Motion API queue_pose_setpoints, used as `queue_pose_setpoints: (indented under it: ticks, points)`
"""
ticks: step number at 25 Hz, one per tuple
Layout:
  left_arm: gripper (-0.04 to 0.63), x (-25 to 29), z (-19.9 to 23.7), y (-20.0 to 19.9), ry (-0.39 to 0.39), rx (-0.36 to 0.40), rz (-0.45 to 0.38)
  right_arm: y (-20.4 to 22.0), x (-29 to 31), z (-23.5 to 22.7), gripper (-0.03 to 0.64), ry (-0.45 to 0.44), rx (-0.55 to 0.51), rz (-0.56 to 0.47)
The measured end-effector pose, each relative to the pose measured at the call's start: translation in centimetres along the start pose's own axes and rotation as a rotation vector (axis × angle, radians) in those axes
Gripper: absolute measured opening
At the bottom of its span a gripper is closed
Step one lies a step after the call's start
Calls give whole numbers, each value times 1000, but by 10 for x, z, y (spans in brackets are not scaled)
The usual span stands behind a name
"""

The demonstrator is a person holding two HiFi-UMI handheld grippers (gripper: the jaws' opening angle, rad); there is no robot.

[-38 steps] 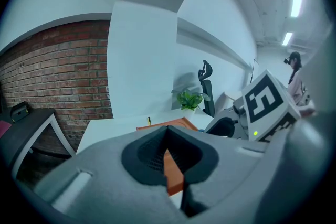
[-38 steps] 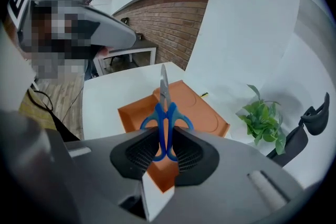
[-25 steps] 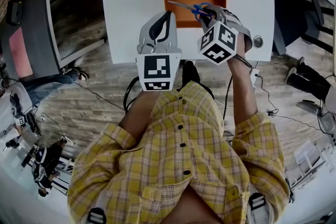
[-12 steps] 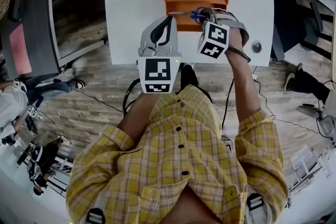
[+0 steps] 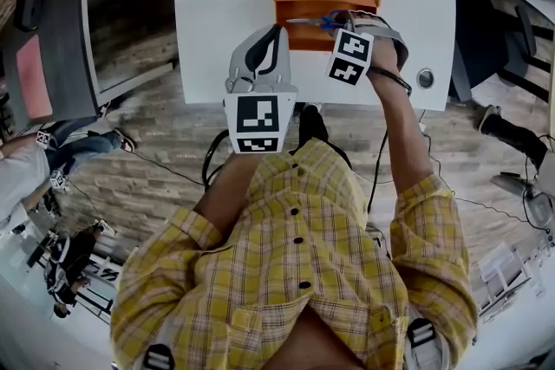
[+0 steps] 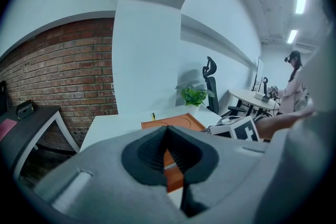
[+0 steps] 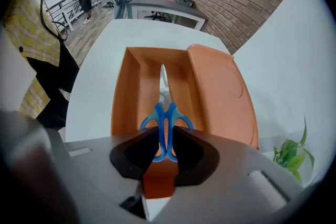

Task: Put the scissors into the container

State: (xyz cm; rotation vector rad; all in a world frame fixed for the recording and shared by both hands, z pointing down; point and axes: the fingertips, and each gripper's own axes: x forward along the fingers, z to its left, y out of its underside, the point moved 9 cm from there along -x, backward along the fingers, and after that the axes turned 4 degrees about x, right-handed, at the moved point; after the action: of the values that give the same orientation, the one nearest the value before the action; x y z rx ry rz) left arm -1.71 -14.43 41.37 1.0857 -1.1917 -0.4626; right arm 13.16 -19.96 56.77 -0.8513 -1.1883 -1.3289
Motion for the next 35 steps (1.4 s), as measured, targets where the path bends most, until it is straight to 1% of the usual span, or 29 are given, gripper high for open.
queue_pose_setpoints:
  ticks: [10,21,22,24,26,31,35]
  points:
    - [0,-1,3,2,-15,-4,4,2,22,2,89,-28,-13,32]
    - [0,-10,6,1,-32,8,-2,-2,25,2,94,-15,-8,24]
    - [0,-12,6,1,-34,7,-1,-3,24,3,98,-22,3,16]
    - [0,-13,6,2,-35,5,-1,-4,23,2,154,-34,34,-4]
    - [0,-14,6,3,-34,0,1,-3,20,1,156,-37,57,-23]
    - [0,-14,4,5,-32,-6,8,-2,12,-1,153,-2,60,-39]
    - [0,-14,1,6,-32,-4,6,1,2,-2,107,63,58,-50]
